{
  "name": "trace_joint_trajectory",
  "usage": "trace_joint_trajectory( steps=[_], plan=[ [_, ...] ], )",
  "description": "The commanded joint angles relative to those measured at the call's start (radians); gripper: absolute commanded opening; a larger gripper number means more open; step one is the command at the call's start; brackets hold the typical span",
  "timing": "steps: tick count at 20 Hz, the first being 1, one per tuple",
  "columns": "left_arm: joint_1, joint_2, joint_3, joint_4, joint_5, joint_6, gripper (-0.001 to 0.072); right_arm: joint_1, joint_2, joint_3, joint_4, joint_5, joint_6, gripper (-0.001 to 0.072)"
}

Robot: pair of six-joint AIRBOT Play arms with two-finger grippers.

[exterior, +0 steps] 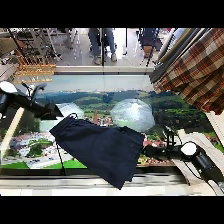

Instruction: Fold the clothes and pants, and hang the long-sleeved shirts on hangers.

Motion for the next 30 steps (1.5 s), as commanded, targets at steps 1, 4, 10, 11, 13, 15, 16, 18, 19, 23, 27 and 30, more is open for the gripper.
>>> trace_joint_trajectory(
  steps=[1,4,10,11,13,15,16,18,19,23,27,30],
  plan=[
    [0.006,0.017,0.005,-0.228,0.077,0.053,0.0504,-0.014,-0.109,0.041,0.061,-0.150,-0.137,0.0501],
    [0.006,0.017,0.004,-0.251,0.076,0.067,0.0503,0.018,-0.291,0.148,0.060,-0.132,-0.237,0.0501],
    [0.006,0.017,0.004,-0.251,0.031,0.068,0.0502,0.082,-0.475,0.250,-0.019,-0.087,-0.264,0.0191],
    [0.006,0.017,0.004,-0.251,0.032,0.068,0.0502,0.082,-0.467,0.260,-0.023,-0.084,-0.267,0.0007],
    [0.006,0.017,0.003,-0.251,0.031,0.068,0.0502,0.081,-0.429,0.313,-0.038,-0.085,-0.256,0.0009],
    [0.006,0.016,0.003,-0.251,0.032,0.068,0.0502,0.081,-0.394,0.416,-0.092,-0.091,-0.195,0.0007],
    [0.006,0.016,0.003,-0.251,0.032,0.068,0.0502,0.081,-0.396,0.481,-0.153,-0.098,-0.143,0.0007],
    [0.005,0.016,0.003,-0.251,0.032,0.068,0.0502,0.080,-0.422,0.563,-0.208,-0.117,-0.085,0.0007],
    [0.005,0.016,0.003,-0.251,0.032,0.068,0.0502,0.081,-0.451,0.590,-0.205,-0.144,-0.083,0.0007],
    [0.004,0.016,0.003,-0.251,0.031,0.067,0.0502,0.081,-0.630,0.650,-0.207,-0.383,0.042,0.0009],
    [0.004,0.016,0.003,-0.247,0.016,0.067,0.0501,-0.019,-0.700,0.665,-0.212,-0.371,0.232,0.0369],
    [0.003,0.016,0.003,-0.150,0.017,0.045,0.0498,-0.156,-0.664,0.660,-0.131,-0.036,0.009,0.0456]
  ],
)
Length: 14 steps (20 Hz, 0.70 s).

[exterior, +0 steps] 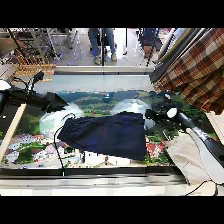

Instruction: Fold the clothes and pants, and hang the long-sleeved shirts on hangers.

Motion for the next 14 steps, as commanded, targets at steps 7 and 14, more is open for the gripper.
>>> trace_joint_trajectory(
  steps=[7,14],
  plan=[
    [-0.061,0.001,0.000,0.193,0.001,-0.063,0.0475,-0.137,-0.002,-0.123,0.315,0.484,-0.395,0.0543],
    [-0.171,-0.001,0.000,0.268,0.045,-0.043,0.0475,-0.068,-0.111,-0.123,0.403,0.441,-0.463,0.0424]
  ],
)
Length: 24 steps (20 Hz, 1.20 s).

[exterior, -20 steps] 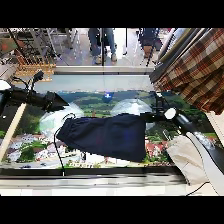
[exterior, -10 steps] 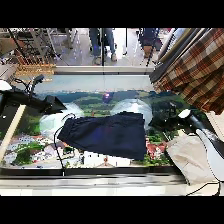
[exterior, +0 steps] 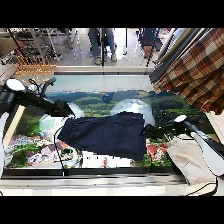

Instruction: Fold the clothes and pants, and hang the long-sleeved shirts on hangers.

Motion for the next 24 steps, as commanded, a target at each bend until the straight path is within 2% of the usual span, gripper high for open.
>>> trace_joint_trajectory(
  steps=[1,2,3,5,6,7,9,12,14,17,20,24],
  plan=[
    [-0.057,-0.003,-0.001,0.115,0.056,0.002,0.0475,0.024,-0.041,-0.004,0.093,-0.019,-0.091,0.0227],
    [-0.076,-0.007,-0.002,0.174,0.083,0.001,0.0473,0.024,-0.040,0.002,0.115,-0.014,-0.106,0.0042],
    [-0.096,-0.014,-0.002,0.222,0.097,0.001,0.0401,0.022,-0.033,0.014,0.095,0.000,-0.103,0.0011],
    [-0.138,-0.040,-0.008,0.275,0.097,0.002,0.0101,0.010,0.035,0.027,-0.083,-0.015,-0.006,0.0008],
    [-0.160,-0.055,-0.025,0.282,0.100,0.002,0.0015,0.002,0.086,0.027,-0.206,-0.029,0.069,0.0008],
    [-0.180,-0.072,-0.049,0.281,0.110,0.001,0.0007,-0.010,0.148,0.027,-0.325,-0.034,0.134,0.0008],
    [-0.222,-0.116,-0.113,0.281,0.143,0.002,0.0007,-0.033,0.257,0.027,-0.412,-0.008,0.164,0.0007],
    [-0.282,-0.194,-0.190,0.273,0.278,0.002,0.0006,0.007,0.346,0.031,-0.322,0.034,0.166,0.0006],
    [-0.312,-0.247,-0.189,0.263,0.318,0.001,0.0005,0.117,0.358,0.080,-0.262,0.032,0.183,0.0006],
    [-0.323,-0.288,-0.189,0.262,0.320,-0.029,0.0005,0.369,0.345,0.232,-0.259,-0.106,0.269,0.0006],
    [-0.293,-0.189,-0.175,0.262,0.304,-0.029,0.0005,0.616,0.248,0.362,-0.260,-0.229,0.298,0.0005],
    [-0.134,0.097,-0.158,0.264,0.161,-0.045,0.0006,0.803,0.011,0.472,-0.219,-0.251,0.321,0.0006]
  ],
)
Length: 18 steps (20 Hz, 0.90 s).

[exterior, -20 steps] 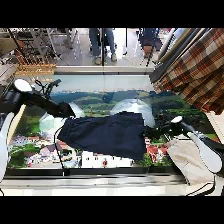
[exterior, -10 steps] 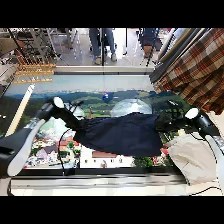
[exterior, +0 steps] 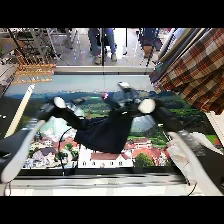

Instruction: Fold the clothes and pants, and hang the long-sleeved shirts on hangers.

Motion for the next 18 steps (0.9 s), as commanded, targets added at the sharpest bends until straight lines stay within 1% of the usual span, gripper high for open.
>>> trace_joint_trajectory(
  steps=[1,3,4,5,6,7,9,11,12,13,14,15,16,18],
  plan=[
    [0.147,0.238,0.008,-0.003,-0.099,-0.013,0.0006,0.179,-0.196,0.110,0.049,-0.054,0.027,0.0007],
    [0.242,0.354,0.008,-0.004,-0.093,-0.028,0.0006,0.223,-0.292,0.185,0.054,-0.034,0.027,0.0012],
    [0.276,0.392,0.008,-0.004,-0.089,-0.027,0.0006,0.226,-0.309,0.227,0.054,-0.003,0.027,0.0101],
    [0.301,0.419,0.008,-0.003,-0.087,-0.027,0.0006,0.217,-0.303,0.275,0.050,0.031,0.013,0.0241],
    [0.318,0.435,0.008,-0.003,-0.087,-0.023,0.0006,0.190,-0.278,0.330,0.036,0.069,-0.023,0.0378],
    [0.325,0.439,0.008,-0.003,-0.088,-0.024,0.0006,0.148,-0.245,0.373,-0.007,0.099,-0.024,0.0398],
    [0.322,0.434,0.007,-0.005,-0.095,-0.023,0.0006,0.006,-0.150,0.393,-0.080,0.169,0.019,0.0405],
    [0.307,0.431,0.006,-0.004,-0.108,-0.003,0.0006,-0.173,-0.064,0.326,-0.060,0.285,0.035,0.0415],
    [0.299,0.431,0.006,-0.004,-0.110,0.003,0.0006,-0.258,-0.028,0.252,-0.026,0.323,0.033,0.0497],
    [0.290,0.431,0.006,-0.005,-0.110,0.003,0.0007,-0.327,-0.005,0.167,0.026,0.347,0.022,0.0562],
    [0.282,0.431,0.006,-0.005,-0.110,0.003,0.0006,-0.388,0.005,0.063,0.095,0.364,0.000,0.0583],
    [0.270,0.431,0.006,-0.005,-0.110,0.003,0.0006,-0.429,0.004,-0.039,0.174,0.358,-0.024,0.0584],
    [0.258,0.431,0.006,-0.005,-0.110,0.003,0.0006,-0.451,-0.005,-0.148,0.256,0.314,-0.068,0.0583],
    [0.230,0.430,0.006,-0.004,-0.110,0.003,0.0006,-0.444,-0.057,-0.292,0.363,0.216,-0.136,0.0582]
  ],
)
